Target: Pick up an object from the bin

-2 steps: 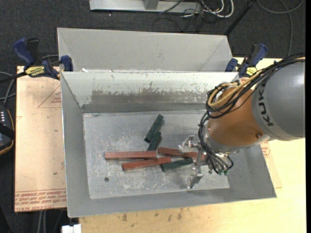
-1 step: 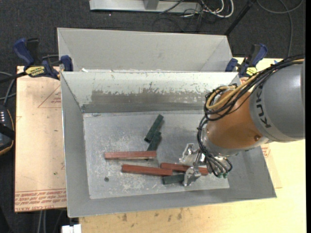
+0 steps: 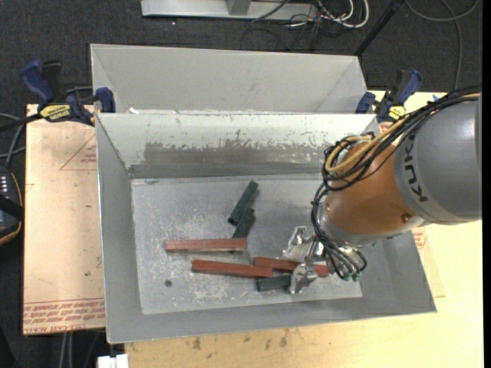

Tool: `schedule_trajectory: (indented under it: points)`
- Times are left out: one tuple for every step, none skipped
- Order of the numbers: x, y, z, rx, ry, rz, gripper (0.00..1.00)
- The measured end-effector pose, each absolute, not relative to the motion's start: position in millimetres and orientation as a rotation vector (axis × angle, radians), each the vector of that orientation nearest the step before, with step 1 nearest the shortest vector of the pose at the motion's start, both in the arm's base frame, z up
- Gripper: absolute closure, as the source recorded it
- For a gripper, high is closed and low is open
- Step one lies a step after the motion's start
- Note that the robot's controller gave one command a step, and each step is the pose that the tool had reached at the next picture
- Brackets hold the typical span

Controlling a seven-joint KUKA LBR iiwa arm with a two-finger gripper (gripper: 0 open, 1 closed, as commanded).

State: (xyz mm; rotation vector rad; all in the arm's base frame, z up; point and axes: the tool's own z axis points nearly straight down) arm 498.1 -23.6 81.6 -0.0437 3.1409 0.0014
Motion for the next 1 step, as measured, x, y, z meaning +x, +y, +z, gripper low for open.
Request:
schedule_trajectory:
  points:
    - [483.7,-29.1,249.4,-0.229,3.128,0.0,1.0]
